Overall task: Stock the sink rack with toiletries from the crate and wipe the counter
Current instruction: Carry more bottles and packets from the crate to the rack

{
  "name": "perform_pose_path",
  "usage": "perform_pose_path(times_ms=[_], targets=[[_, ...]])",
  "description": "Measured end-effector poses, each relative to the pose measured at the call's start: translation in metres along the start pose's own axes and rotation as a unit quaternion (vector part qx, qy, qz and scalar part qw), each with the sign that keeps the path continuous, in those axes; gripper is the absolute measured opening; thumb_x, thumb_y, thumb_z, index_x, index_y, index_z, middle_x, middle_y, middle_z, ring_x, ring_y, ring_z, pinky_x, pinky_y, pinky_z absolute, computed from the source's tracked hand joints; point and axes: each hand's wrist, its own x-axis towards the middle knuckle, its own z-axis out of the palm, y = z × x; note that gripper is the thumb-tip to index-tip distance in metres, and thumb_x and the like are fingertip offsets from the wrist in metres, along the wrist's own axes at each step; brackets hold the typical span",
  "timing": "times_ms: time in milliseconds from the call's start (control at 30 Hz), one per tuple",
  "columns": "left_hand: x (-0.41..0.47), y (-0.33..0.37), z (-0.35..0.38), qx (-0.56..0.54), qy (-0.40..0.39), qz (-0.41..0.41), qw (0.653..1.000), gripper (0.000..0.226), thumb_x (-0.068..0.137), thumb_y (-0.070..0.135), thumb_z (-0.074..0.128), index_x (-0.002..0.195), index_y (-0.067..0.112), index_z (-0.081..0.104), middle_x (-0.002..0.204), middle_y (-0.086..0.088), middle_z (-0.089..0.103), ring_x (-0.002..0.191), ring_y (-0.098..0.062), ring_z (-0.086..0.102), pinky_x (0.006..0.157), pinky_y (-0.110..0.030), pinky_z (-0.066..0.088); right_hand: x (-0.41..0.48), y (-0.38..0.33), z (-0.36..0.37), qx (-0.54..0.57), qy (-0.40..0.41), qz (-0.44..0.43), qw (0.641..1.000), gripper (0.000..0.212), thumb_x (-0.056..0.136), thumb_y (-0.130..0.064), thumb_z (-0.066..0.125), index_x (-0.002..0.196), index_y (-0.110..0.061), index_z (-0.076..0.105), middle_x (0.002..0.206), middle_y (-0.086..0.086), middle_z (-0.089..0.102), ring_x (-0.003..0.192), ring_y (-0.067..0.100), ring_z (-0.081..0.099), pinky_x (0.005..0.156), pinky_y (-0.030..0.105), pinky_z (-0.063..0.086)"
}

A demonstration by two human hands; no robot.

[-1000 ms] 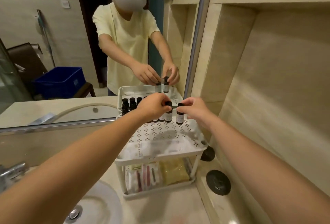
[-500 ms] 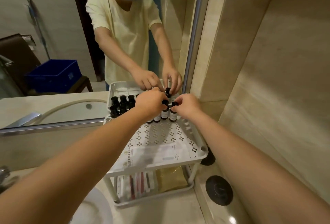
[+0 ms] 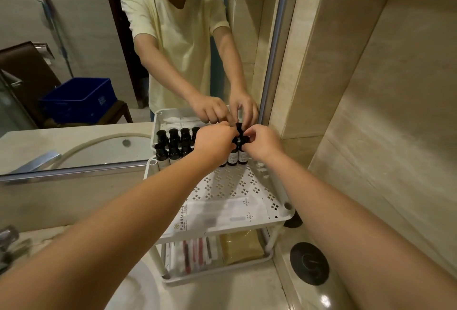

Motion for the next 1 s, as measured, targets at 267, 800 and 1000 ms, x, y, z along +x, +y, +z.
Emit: perform_pose_path(times_ms=[267,800,1000], targets=[[-0.019,-0.005,-0.017,-0.066,0.027,-0.029,0.997,0.040,0.091,0.027,0.059,0.131,0.032,0.055,0.122,0.004,0.060,0.100,-0.020,0.063,0.066,-0.031,0.048,-0.017,-0.009,-0.010,0.012,0.056,0.010,0.998,0.045,0.081,-0.007,0.064,0.121,-0.025,0.058,0.116,-0.001,0.061,0.099,0.021,0.062,0.083,0.040,0.056],[-0.175,-0.042,-0.056,-0.374,0.093,-0.245,0.890,0.044,0.089,0.024,0.066,0.131,0.025,0.054,0.104,0.008,0.062,0.090,-0.009,0.062,0.080,-0.038,0.057,-0.136,-0.078,0.032,0.193,0.056,-0.104,0.974,0.026,0.087,-0.015,0.056,0.108,-0.030,0.059,0.101,-0.011,0.058,0.084,0.008,0.058,0.076,0.037,0.056],[-0.268,-0.068,-0.087,-0.376,0.100,-0.295,0.873,0.042,0.089,0.024,0.065,0.129,0.026,0.053,0.106,0.008,0.059,0.092,-0.009,0.061,0.084,-0.039,0.056,-0.197,-0.116,0.059,0.194,-0.002,-0.142,0.971,0.022,0.087,-0.017,0.056,0.104,-0.029,0.061,0.099,-0.009,0.060,0.087,0.010,0.058,0.075,0.032,0.052]])
